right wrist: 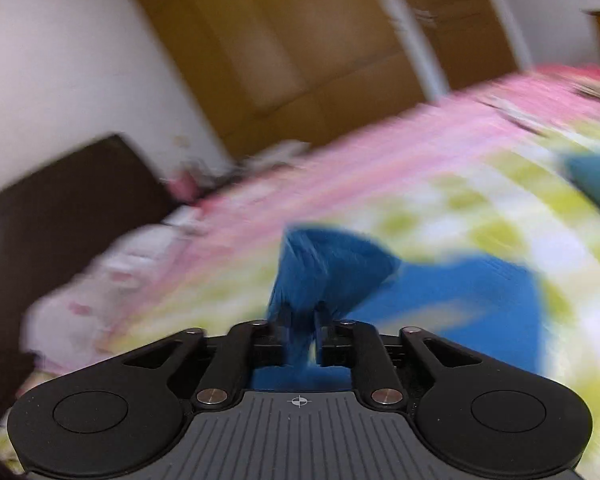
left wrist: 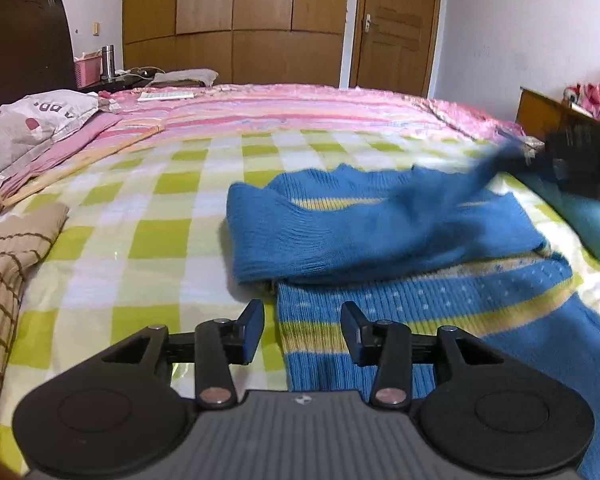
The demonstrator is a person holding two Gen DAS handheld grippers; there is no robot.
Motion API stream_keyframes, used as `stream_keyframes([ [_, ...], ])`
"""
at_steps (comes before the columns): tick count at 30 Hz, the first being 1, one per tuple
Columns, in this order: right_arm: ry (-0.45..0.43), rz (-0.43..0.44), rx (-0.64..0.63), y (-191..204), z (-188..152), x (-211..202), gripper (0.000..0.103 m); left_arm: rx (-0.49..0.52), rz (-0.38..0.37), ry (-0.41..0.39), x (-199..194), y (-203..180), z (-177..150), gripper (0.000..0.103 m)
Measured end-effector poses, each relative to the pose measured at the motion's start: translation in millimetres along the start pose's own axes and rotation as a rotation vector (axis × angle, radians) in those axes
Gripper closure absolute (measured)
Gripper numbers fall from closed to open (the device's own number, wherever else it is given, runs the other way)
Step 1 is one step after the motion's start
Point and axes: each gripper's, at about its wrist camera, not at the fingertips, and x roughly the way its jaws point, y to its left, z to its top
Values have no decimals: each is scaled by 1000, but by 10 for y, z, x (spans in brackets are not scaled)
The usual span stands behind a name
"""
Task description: Fold small clothes
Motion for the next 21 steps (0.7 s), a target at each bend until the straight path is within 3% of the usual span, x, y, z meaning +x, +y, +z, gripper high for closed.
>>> stream_keyframes([
  [2,48,-40,114,-340,-127,5,76,16,12,13,27,-38,-30,56],
  [5,36,-26,185,-534,-148,-67,71,23,28,18,34,-77,-33,56],
  [10,13,-16,112,-491,42,-18,64,18,61,-2,60,-115,91,55],
  [16,141,-80,45,-428,65,358,62,59,101,-6,154,-149,227,53],
  [18,164,-82,22,-407,85,431,67,83,111,-7,185,-169,258,51],
  [20,185,-73,13,-378,114,459,101,98,117,-8,206,-185,283,51],
  [21,191,-61,11,-366,139,457,101,102,119,-9,216,-187,295,51],
])
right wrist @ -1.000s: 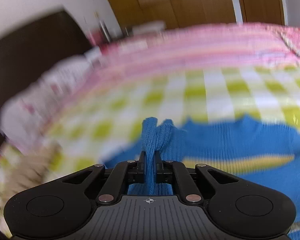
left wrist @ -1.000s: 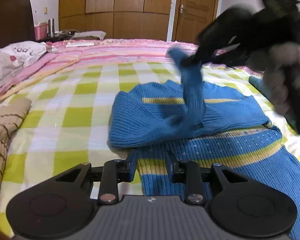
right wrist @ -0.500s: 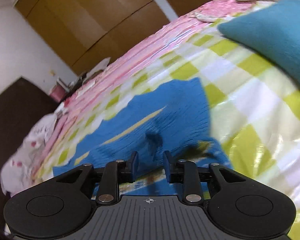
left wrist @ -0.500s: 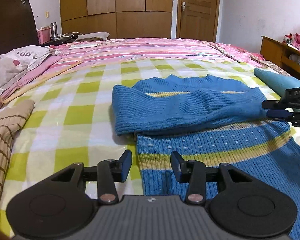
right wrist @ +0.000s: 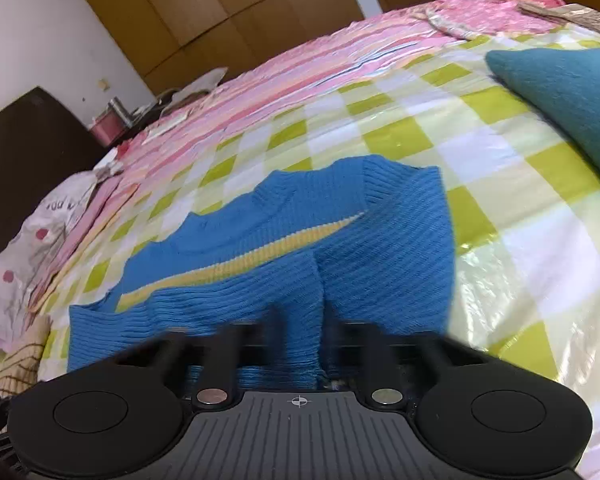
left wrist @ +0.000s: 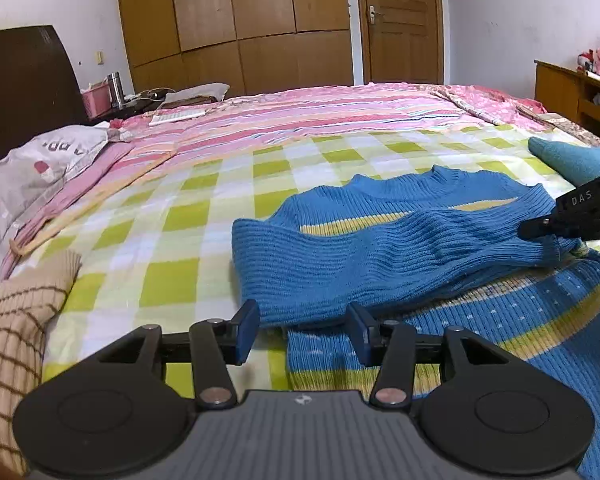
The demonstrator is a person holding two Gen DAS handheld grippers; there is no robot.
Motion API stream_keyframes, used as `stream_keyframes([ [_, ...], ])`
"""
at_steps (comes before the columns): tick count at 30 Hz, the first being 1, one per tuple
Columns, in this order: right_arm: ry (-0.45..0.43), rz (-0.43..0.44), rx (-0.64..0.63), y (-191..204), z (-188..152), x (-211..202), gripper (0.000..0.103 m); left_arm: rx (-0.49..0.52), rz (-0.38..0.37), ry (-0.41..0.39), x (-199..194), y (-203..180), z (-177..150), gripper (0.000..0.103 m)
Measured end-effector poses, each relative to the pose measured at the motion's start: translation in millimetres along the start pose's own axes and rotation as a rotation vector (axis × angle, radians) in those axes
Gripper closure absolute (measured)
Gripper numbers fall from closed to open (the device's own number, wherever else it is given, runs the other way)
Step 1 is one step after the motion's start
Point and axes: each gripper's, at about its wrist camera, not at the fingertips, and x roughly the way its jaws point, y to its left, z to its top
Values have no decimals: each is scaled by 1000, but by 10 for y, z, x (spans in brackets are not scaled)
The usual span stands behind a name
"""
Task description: Fold small clothes
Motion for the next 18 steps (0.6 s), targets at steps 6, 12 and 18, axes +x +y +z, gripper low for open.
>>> stream_keyframes([
  [6,-104,41,-101,93,209,-325,101,3,2,-44,13,-8,108,50],
  [12,-112,-75,-83,-196,306,-209,101,-24,11,-41,231,-35,157,48],
  [18,-61,-126,-122,-248,149,-65,100,18,46,46,517,-88,68,47],
])
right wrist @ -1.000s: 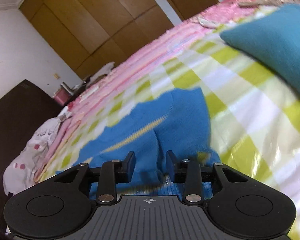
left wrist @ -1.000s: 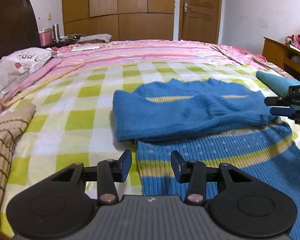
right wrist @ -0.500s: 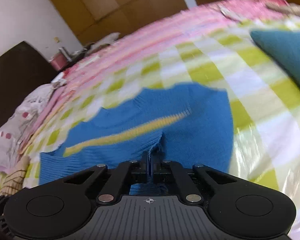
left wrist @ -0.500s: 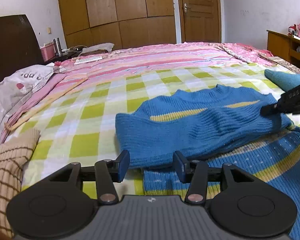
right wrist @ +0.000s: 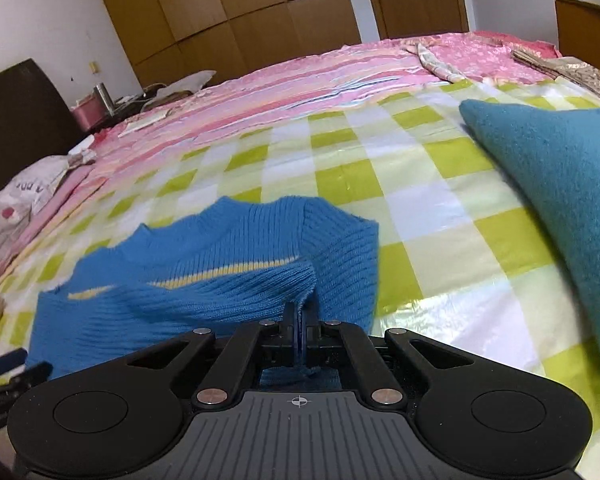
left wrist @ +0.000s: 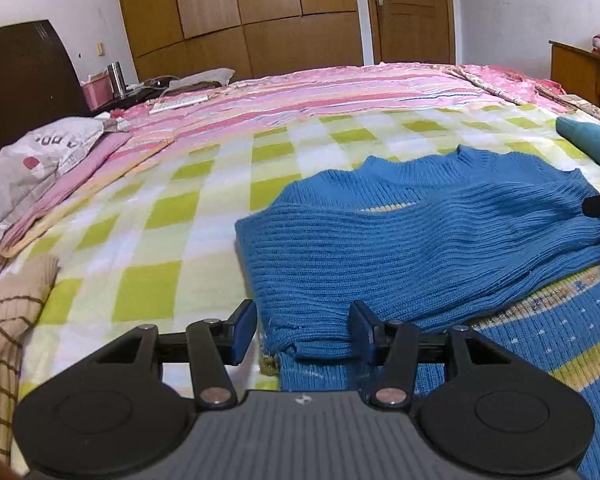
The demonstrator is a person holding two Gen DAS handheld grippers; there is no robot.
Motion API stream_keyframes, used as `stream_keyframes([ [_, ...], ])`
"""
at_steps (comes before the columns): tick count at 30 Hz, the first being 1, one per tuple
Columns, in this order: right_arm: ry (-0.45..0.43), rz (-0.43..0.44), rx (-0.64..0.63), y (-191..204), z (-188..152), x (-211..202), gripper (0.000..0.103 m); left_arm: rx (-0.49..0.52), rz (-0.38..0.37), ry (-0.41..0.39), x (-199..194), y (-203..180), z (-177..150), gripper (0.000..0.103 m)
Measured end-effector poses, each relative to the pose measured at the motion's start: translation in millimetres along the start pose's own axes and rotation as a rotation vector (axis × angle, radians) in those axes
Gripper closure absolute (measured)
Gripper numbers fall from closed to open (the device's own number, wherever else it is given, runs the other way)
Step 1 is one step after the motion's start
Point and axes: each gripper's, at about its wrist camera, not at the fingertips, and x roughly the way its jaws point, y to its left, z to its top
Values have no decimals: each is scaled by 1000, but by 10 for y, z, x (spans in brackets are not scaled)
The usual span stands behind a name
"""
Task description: Fold small clothes
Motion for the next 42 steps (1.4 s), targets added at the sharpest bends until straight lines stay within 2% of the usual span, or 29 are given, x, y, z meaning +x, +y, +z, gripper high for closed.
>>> stream_keyframes([
  [3,-11,-14,7,-13,45,-41,95,8,5,-5,-57,-4,32,47],
  [7,-53,-65,-62,47,57,-163,94,6,2,-21,-119,-22,55,47],
  [9,-21,-63,-82,56,28,-104,94,17,4,4,-69,-56,51,47],
  [11,55,-80,-82,32,-9,30,94,37,21,30,-11,-94,40,46],
  [14,31,-73,-51,14,6,-79,93,33,15,24,-127,-78,64,46],
  [17,11,-24,-51,12,-31,-367,93,22,3,9,-334,-14,26,47],
  [19,12,-8,-71,21,-123,-581,93,9,-15,15,-498,38,-69,47],
  [23,84,58,-72,-44,-473,-1025,92,-16,-55,61,-816,124,-360,47],
  [27,145,58,-70,-134,-894,-1415,86,-49,-102,130,-1110,183,-718,47],
  [31,209,48,-46,-247,-1235,-1649,85,-52,-123,187,-1290,165,-995,47],
  [35,255,52,-10,-342,-1504,-1783,74,-63,-155,210,-1388,142,-1145,48],
  [36,258,56,1,-371,-1552,-1810,74,-65,-161,210,-1410,137,-1161,49],
  [39,249,59,11,-416,-1606,-1884,74,-71,-182,219,-1445,125,-1166,54],
  [42,256,84,25,-453,-1623,-1916,74,-84,-225,236,-1455,124,-1170,67],
])
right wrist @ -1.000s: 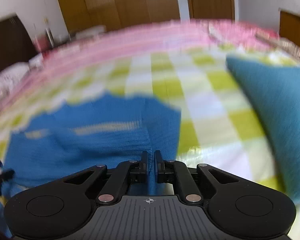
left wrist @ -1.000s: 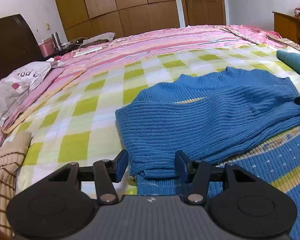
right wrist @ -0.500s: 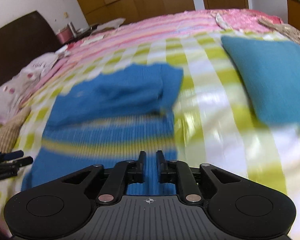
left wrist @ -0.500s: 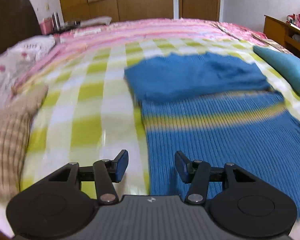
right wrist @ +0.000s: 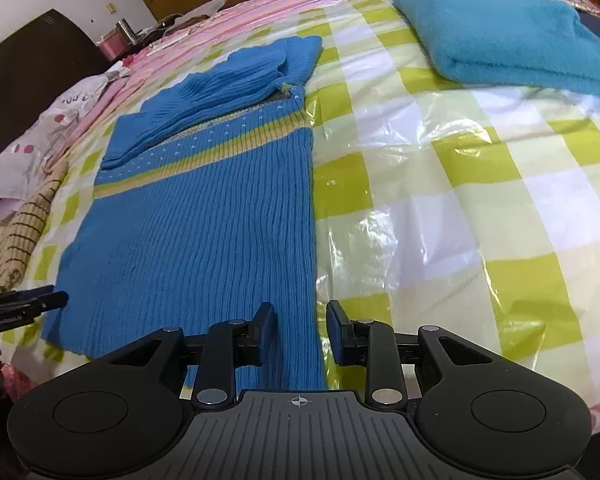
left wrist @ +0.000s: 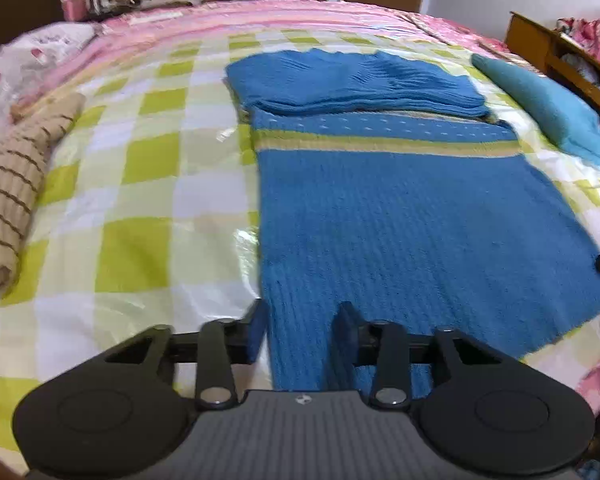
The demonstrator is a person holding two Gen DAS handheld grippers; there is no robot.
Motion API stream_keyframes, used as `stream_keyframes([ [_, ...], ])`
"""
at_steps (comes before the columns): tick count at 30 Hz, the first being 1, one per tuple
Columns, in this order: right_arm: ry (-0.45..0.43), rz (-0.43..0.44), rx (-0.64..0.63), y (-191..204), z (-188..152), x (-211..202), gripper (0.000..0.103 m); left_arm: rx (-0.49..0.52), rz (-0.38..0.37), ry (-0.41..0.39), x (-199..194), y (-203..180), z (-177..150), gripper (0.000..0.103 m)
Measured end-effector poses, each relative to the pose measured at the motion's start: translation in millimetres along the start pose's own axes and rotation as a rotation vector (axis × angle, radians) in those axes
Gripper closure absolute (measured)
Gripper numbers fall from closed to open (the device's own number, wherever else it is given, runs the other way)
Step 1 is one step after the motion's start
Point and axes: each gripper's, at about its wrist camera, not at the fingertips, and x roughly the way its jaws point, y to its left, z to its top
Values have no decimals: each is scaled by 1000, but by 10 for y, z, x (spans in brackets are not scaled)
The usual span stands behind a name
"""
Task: Fold small clothes
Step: 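Grasp the hem with the left tool while the right tool grasps it, fold up over collar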
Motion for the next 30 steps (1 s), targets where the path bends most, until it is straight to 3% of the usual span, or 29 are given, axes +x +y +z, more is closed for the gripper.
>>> stream_keyframes([
  [4,7,50,32,-61,-15,32,72,-8,-29,7,5,-5,-15,68],
  [8,19,139,61,-84,-18,19,72,-23,-61,25,-25,24,-13,78],
  [18,23,205,94,-80,40,161,72,-30,-81,33,34,48,8,77],
  [21,29,236,117,-58,34,215,83,-32,-85,26,22,44,14,83],
  [22,32,249,131,-52,32,232,89,-42,-98,25,20,58,16,88],
  [25,14,302,193,-52,52,219,92,-105,-157,23,4,130,54,89],
  [30,-119,454,313,-42,330,87,93,-237,-288,-82,-79,278,391,89],
])
